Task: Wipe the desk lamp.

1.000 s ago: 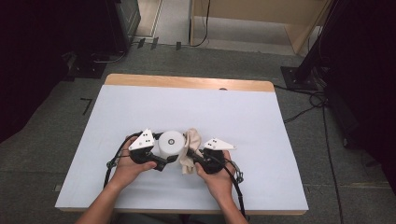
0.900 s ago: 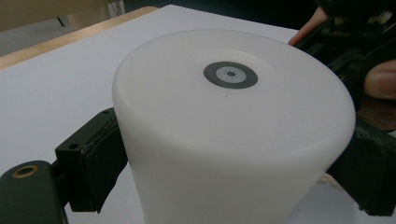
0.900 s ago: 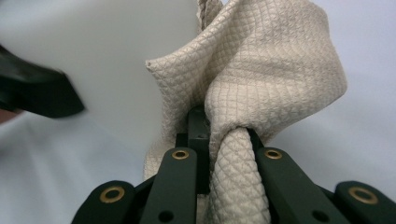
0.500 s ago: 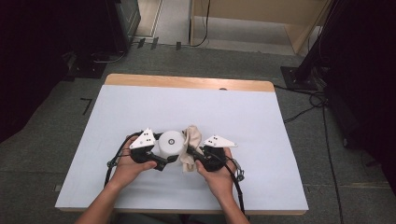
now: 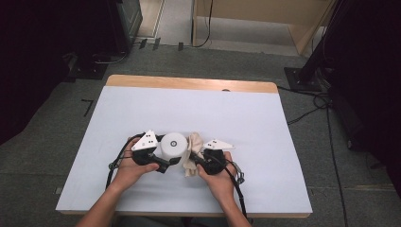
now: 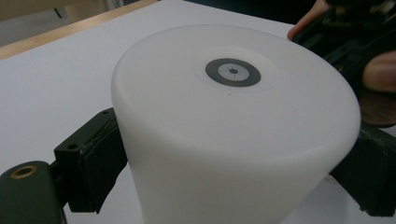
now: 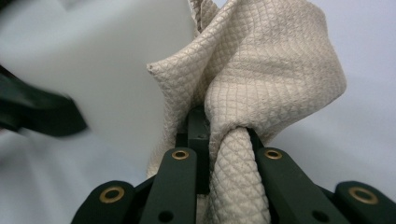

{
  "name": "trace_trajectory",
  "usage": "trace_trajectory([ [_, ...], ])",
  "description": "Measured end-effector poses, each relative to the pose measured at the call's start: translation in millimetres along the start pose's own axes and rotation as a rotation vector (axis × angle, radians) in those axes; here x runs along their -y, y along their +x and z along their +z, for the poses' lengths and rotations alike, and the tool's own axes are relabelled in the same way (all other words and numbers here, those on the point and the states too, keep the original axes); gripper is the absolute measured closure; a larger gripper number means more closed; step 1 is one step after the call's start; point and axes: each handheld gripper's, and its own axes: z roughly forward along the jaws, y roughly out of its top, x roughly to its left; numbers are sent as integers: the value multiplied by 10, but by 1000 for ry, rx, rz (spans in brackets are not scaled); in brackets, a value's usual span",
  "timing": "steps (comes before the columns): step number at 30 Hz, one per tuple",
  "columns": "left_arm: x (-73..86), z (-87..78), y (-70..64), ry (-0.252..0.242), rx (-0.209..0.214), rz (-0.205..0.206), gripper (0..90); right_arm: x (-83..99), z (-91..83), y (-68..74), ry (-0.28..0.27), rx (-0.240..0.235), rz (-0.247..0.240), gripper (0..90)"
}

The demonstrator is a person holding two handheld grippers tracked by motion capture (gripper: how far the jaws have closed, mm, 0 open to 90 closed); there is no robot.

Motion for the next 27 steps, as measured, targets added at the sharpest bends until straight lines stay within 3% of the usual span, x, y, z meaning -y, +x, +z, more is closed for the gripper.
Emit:
trace_trajectory([
  [7,-1,0,-6,1,-3,3,76,-155,-252,147,-158,-15,-58,830],
  [10,0,0,-7,1,-5,2,76,-136,-230,143,-154,-9,-62,829],
  [12,0,1,-12,1,-6,0,76,-89,-177,117,-120,0,-48,827],
  [17,0,2,-14,2,-7,0,76,69,41,13,22,23,-10,821],
  [19,1,2,-12,2,-6,0,75,102,89,-22,53,23,-10,822],
  [21,2,2,-9,1,-4,0,75,88,77,-18,46,21,-18,823],
  [27,1,5,-19,2,-7,4,75,-88,-156,75,-83,-16,-34,826],
])
